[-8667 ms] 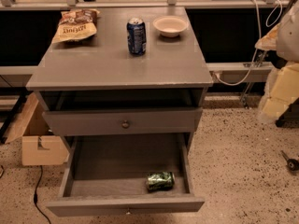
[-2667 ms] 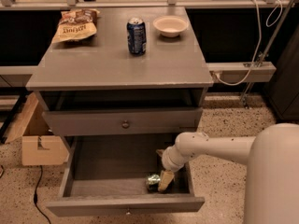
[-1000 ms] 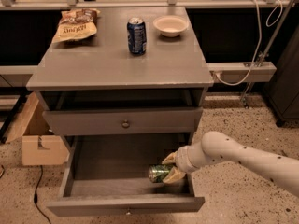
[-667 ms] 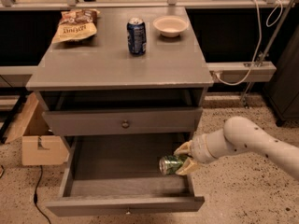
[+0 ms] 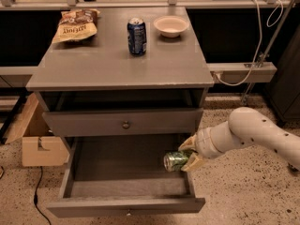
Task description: Pick green can from middle drawer and place on counter
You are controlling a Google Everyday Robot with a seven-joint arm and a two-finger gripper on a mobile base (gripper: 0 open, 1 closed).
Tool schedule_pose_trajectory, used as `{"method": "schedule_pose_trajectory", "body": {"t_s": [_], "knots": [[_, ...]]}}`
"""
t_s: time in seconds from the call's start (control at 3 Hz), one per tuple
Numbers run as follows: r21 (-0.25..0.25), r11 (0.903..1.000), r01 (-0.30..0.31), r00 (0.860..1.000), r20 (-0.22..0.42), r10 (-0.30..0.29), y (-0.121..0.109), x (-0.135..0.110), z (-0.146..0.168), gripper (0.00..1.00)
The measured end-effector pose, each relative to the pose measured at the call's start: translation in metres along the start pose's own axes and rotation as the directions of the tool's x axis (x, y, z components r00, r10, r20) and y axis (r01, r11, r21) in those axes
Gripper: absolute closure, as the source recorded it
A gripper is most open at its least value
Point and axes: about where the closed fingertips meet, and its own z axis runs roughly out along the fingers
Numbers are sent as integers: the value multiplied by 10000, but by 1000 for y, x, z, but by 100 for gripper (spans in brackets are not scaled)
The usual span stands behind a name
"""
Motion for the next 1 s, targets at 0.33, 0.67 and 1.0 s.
{"method": "schedule_pose_trajectory", "body": {"t_s": [0.33, 0.67, 1.0], "knots": [[340, 9993, 163, 9998, 144, -168, -10, -9, -28, 100], [1007, 9929, 631, 9978, 130, -647, -34, -36, -85, 100], [1478, 9846, 939, 9953, -354, -896, -65, -64, -131, 100]]}}
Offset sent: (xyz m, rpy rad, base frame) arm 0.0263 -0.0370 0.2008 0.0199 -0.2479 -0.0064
